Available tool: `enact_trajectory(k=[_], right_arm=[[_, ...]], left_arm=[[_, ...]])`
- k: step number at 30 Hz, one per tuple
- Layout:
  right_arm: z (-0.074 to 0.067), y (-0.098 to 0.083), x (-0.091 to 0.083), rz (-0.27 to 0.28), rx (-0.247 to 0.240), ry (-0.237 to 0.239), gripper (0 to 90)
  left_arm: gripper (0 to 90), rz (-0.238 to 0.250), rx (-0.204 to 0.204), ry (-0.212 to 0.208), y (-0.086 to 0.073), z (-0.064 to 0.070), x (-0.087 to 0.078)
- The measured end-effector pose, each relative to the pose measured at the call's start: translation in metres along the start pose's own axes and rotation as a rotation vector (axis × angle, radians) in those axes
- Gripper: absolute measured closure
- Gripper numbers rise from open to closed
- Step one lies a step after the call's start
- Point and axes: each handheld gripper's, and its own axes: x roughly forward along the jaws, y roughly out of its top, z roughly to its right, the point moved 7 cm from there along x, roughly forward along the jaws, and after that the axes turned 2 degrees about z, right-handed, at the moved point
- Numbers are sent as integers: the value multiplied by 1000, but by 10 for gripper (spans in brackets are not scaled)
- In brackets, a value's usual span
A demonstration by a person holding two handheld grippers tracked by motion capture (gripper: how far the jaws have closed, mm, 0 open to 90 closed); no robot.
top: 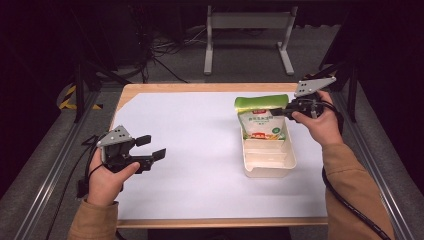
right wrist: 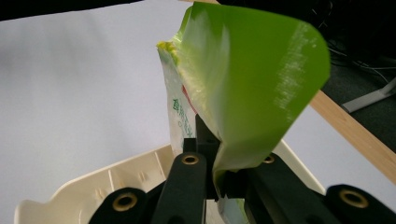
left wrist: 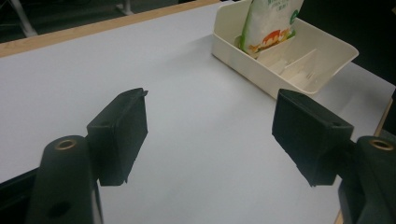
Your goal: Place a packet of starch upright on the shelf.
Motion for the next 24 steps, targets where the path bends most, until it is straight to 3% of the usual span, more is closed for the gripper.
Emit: enact_trajectory(k=[10,16,24], right_arm=[[-1,-11,1,20,35,12,865],[-1,-23,5,-17,40,-5,849],[1,-36,1,-13,65,-13,844]], left_arm=[[272,-4,3,-4,-1,-2,1],[268,-2,6,-1,0,-2,0],[264,-8,-4,-6,-1,-1,1]])
